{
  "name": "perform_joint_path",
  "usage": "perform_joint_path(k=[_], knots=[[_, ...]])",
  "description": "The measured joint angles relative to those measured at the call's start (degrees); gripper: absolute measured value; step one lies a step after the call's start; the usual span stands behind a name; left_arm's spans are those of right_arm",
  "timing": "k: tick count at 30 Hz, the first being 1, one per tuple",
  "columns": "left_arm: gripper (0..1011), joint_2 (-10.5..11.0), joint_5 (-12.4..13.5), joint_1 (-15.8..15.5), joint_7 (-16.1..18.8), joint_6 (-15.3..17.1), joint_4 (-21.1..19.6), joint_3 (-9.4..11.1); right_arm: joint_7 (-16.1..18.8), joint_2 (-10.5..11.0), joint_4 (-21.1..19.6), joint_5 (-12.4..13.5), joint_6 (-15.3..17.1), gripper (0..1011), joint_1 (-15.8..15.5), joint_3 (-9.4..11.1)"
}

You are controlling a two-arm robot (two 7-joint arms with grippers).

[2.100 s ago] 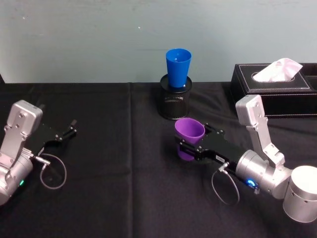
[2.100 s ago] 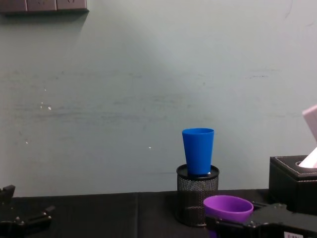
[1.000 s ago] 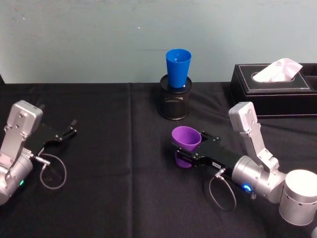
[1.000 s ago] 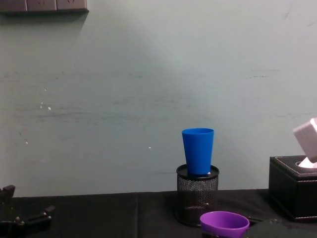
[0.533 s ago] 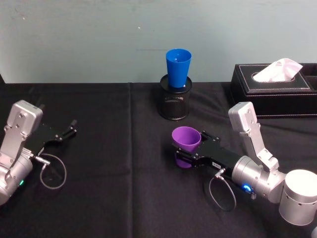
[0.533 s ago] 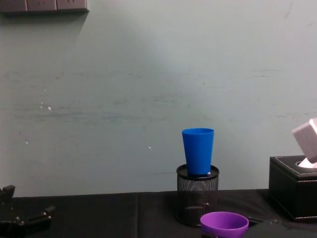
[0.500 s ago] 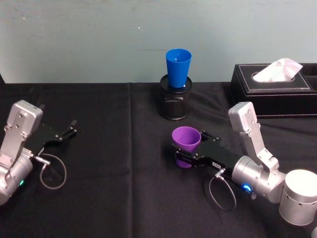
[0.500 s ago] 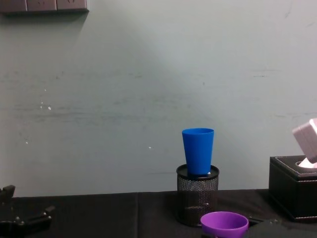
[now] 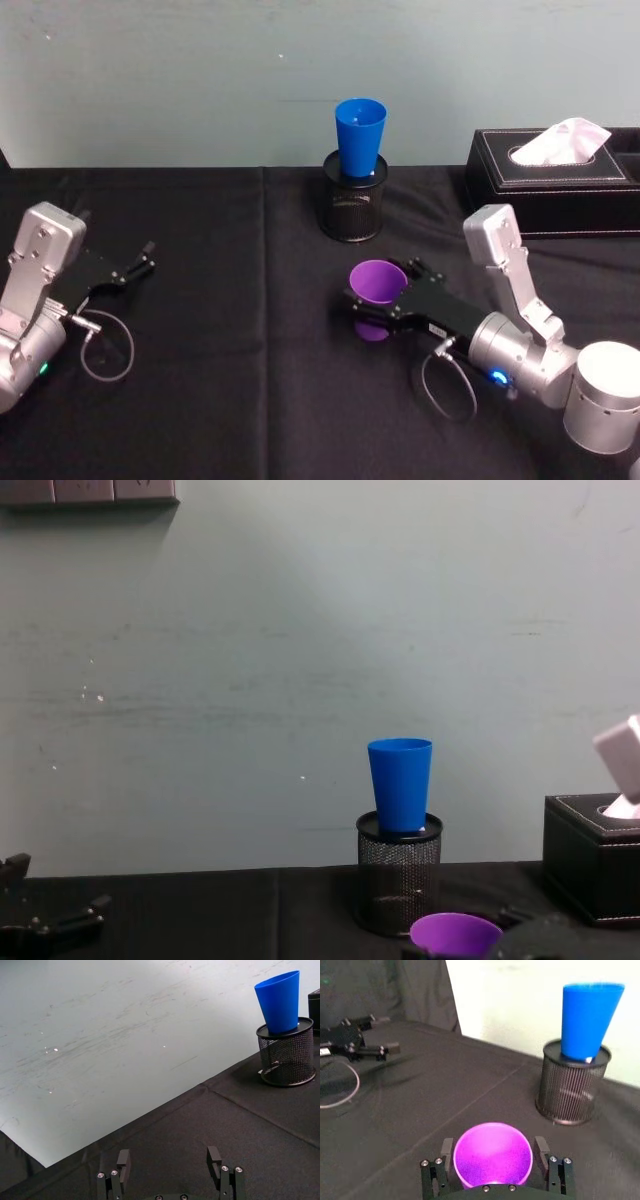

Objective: Pick up one cup with a gripper and tap it against the other cup.

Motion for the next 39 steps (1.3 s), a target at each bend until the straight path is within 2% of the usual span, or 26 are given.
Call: perform_joint_path(k=[9,12,16,18,21,29,35,39], knots=[[1000,0.00,0.00,0.00,0.00,0.00,0.00,0.00,-2.51,-0.78,-2.87,-0.89,-5.58,1000,-1.30,2.64],[1000,0.00,0.00,0.00,0.00,0.00,0.00,0.00,-5.43,-1.58,-3.89,-2.33,-6.59,1000,-1.81,3.79],[1000,0.00,0.00,0.00,0.00,0.00,0.00,0.00,-12.64,-3.24,-4.65,-6.30,-6.96,1000,-2.67,5.79],[1000,0.00,0.00,0.00,0.00,0.00,0.00,0.00,-14.99,-3.77,-4.62,-7.70,-6.97,1000,-2.88,6.37],[1000,0.00,0.00,0.00,0.00,0.00,0.00,0.00,-19.08,-4.81,-4.22,-10.14,-6.21,1000,-3.19,7.53],[1000,0.00,0.00,0.00,0.00,0.00,0.00,0.00,-24.10,-6.39,-2.78,-13.53,-0.19,1000,-3.30,8.94],[1000,0.00,0.00,0.00,0.00,0.00,0.00,0.00,-24.33,-6.96,-2.21,-14.42,0.77,1000,-3.28,9.36],[1000,0.00,0.00,0.00,0.00,0.00,0.00,0.00,-22.96,-7.06,-1.98,-14.11,0.78,1000,-3.22,9.60]])
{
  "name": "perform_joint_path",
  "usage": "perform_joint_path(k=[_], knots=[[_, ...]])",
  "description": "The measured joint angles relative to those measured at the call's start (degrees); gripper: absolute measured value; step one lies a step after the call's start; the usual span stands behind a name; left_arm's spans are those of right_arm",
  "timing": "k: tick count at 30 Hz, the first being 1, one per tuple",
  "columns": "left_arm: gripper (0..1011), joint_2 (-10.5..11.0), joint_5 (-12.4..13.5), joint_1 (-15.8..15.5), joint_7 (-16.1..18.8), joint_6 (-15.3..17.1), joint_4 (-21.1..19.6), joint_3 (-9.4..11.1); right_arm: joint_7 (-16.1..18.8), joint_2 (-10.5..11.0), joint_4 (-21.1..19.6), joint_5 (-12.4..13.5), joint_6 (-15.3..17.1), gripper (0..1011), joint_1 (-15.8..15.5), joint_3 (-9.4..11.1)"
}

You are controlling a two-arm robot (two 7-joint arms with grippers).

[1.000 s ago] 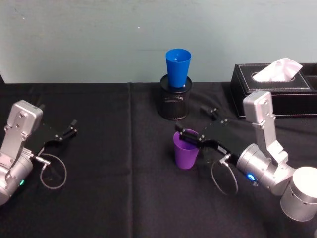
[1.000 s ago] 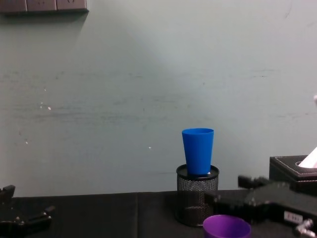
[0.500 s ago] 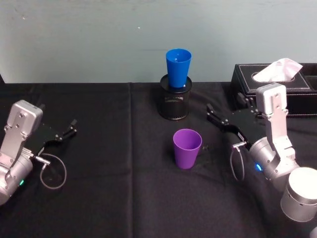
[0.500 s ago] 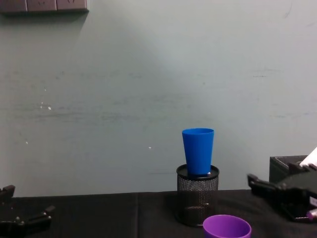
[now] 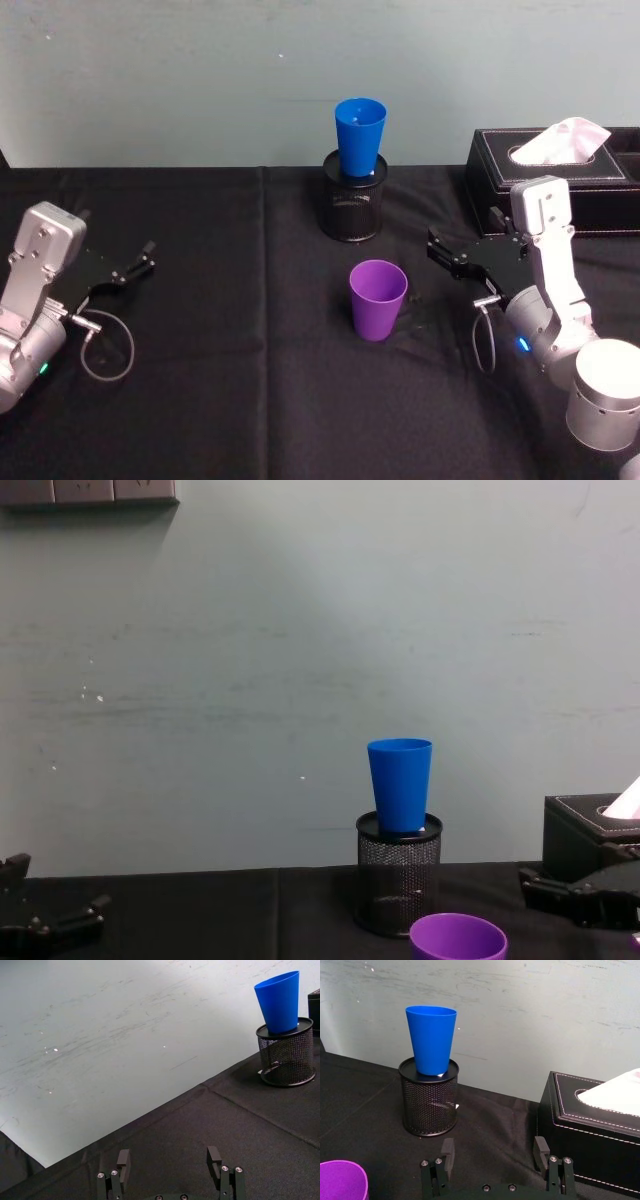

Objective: Pick up one cup with a gripper and tap it against the other cup.

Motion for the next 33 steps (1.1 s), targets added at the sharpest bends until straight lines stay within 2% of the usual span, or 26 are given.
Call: perform_joint_path(k=[33], knots=[[1000,0.00,0.00,0.00,0.00,0.00,0.00,0.00,-0.59,0.07,-0.14,-0.21,-0.05,1000,0.01,-0.19]])
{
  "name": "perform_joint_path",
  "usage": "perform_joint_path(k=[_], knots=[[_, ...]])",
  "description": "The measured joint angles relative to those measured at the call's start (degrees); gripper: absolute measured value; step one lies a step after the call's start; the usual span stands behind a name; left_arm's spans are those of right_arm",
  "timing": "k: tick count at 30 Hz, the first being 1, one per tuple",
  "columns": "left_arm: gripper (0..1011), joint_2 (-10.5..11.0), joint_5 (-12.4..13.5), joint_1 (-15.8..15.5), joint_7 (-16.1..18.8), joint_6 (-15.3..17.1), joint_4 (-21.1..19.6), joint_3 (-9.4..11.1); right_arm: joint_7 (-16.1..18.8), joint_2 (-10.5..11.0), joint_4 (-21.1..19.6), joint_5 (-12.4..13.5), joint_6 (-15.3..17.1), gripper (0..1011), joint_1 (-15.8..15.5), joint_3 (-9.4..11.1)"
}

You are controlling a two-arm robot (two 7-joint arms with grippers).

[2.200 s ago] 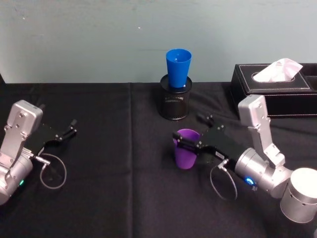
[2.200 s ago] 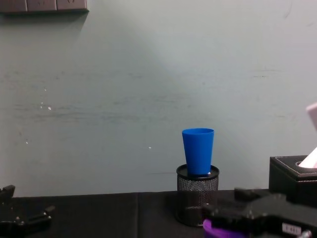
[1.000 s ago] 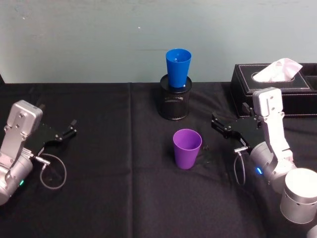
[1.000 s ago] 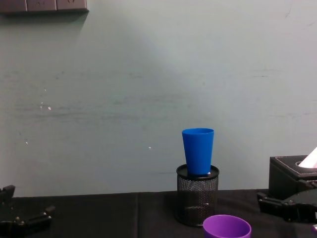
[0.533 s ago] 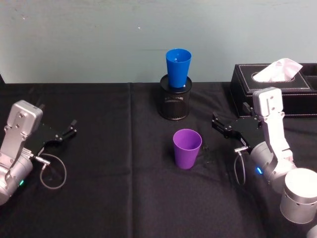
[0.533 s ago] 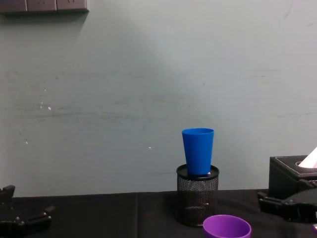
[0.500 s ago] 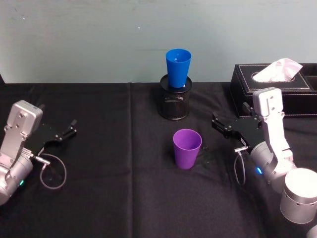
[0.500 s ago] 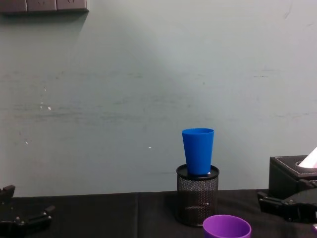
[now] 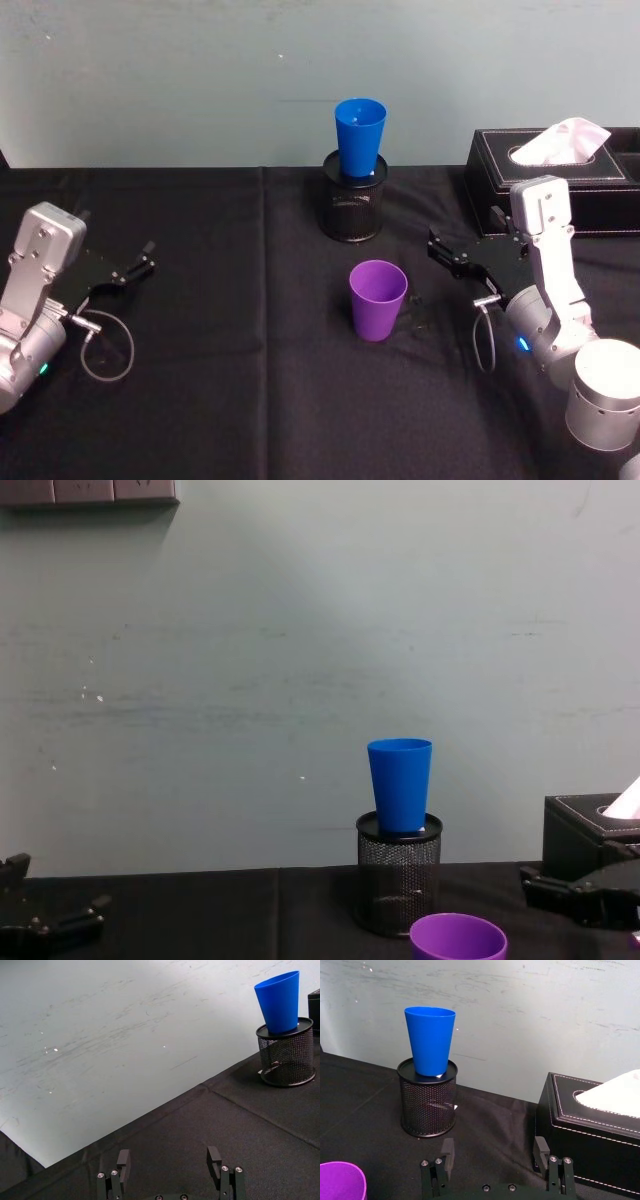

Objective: Pick up one cup with a gripper and tap it against the other cup.

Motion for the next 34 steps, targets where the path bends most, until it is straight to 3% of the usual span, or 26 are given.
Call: perform_joint_path(k=[34], knots=[[1000,0.00,0.00,0.00,0.00,0.00,0.00,0.00,-0.06,0.00,0.01,0.00,0.00,1000,0.00,0.00]])
